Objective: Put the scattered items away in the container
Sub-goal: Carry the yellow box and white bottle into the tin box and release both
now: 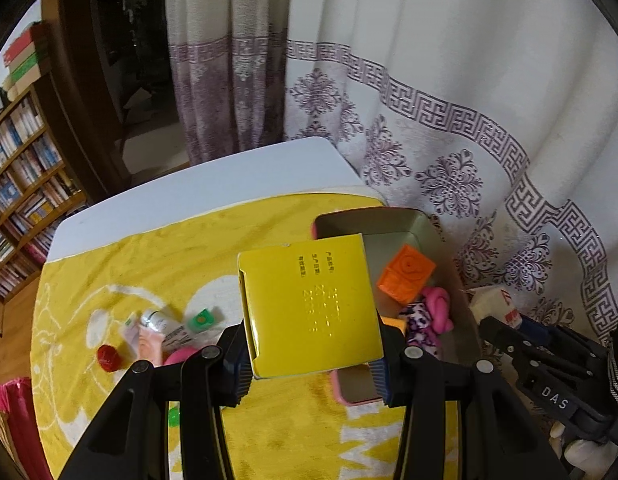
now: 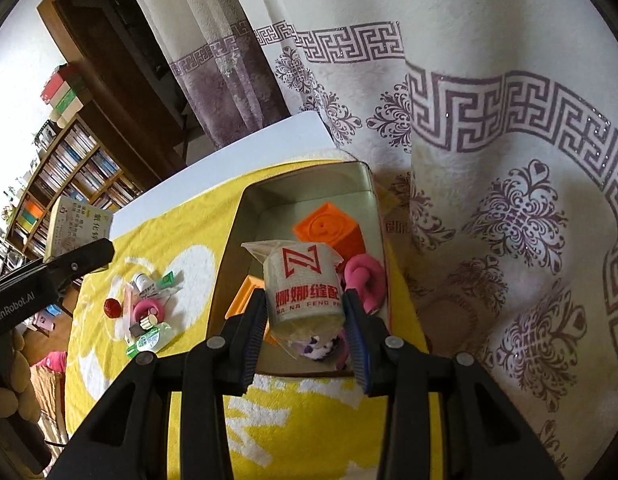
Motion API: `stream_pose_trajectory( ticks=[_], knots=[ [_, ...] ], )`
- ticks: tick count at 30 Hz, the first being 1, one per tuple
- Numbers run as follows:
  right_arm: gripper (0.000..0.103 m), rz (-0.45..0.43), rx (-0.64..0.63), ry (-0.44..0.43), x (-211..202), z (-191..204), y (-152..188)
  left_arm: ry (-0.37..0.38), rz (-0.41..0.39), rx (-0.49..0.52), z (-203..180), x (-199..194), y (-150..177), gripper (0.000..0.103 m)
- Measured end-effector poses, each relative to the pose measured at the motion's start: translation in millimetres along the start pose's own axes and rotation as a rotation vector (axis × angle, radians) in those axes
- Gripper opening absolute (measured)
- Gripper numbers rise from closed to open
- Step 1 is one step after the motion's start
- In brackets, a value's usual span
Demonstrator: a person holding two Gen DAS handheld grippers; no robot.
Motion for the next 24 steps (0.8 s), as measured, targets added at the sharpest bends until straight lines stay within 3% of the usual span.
stream_pose_trajectory(
  ticks=[14,16,17,18,21,24],
  knots=[
    [0.042,-0.013,-0.033,-0.022,11,8,-25,0.120,-0.002,0.021,-29,22,-40,0.049],
    [0.043,-0.004,-0.040,-0.032,15,11,-28,0.160,0.011,0.016,-34,28,-45,0.055],
    [0.044,-0.001,-0.043,-0.033,17,12,-28,0.175,0.016,0.011,-36,31,-46,0.068],
    [0.049,-0.002,-0.043,-0.031,20,12,-29,0.182,0.019,0.007,-37,32,-47,0.079],
    [0.070,0.012,-0.027,-0.019,30,9,-29,0.188,0.011,-0.001,-36,33,-47,0.079],
    [0.071,0.014,-0.014,-0.014,32,5,-27,0.179,0.021,-0.012,-30,34,-43,0.079]
  ],
)
Point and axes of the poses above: each gripper's, at about its wrist camera, not at the fingertips, and x roughly the way its jaws point, z to its left, y to its underside, the point moved 7 cm from there along x, roughly the way its jaws point, and after that the axes turned 5 degrees about x, right-handed, at the moved point
